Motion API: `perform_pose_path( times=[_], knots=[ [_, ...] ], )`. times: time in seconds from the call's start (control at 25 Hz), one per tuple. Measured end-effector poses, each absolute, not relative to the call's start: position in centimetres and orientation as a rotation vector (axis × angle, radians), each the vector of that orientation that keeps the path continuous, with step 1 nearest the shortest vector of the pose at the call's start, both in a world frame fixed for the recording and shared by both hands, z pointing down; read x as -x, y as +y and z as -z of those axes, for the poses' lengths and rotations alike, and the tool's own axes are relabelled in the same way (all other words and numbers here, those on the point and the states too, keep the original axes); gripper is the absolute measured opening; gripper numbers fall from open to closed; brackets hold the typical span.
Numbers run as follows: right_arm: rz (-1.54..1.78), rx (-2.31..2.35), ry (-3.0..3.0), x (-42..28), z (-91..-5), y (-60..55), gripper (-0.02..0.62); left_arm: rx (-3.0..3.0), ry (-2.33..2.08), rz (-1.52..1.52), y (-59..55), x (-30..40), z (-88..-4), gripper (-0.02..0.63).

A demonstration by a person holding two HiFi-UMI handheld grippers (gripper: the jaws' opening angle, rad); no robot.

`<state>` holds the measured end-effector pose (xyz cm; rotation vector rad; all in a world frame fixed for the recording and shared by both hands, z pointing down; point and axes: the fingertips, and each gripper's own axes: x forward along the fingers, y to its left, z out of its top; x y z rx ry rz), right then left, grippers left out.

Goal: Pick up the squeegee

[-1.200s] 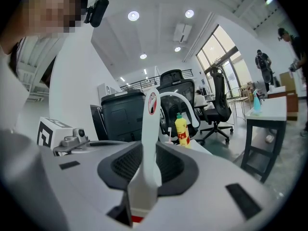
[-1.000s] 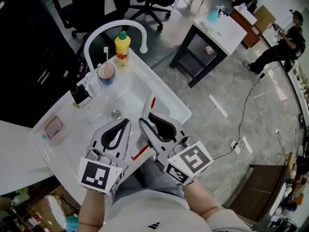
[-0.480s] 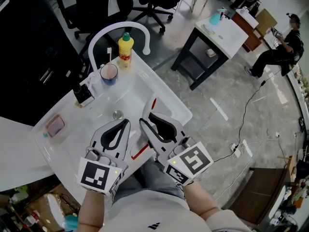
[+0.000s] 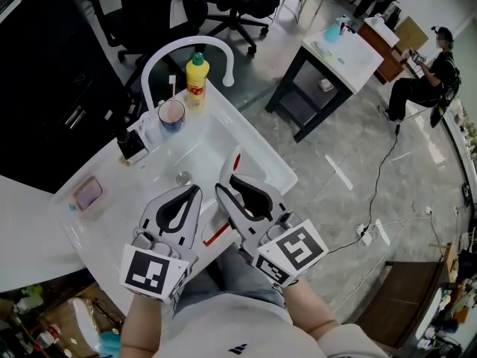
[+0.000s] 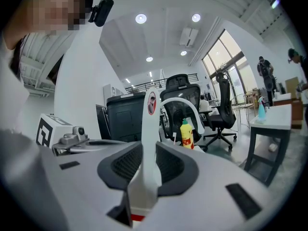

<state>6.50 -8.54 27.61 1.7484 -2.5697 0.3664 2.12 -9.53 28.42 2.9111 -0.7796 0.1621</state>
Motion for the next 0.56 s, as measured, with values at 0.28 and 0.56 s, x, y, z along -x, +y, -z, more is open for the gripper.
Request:
perform_pose_path(
  times=[0.28,0.56],
  knots=[
    [-0.328,-1.738,-2.569,-6.13,-27.27,-8.22,0.098,-2.913,-0.788,-0.150,-9.29,-1.68,-27.98,0.012],
    [-0.314,-1.743,-2.564,-5.89,-26.95,-7.88,0.100,-2.916,-0.786,-0.145,-8.83,-1.46,-27.74,0.012]
  ],
)
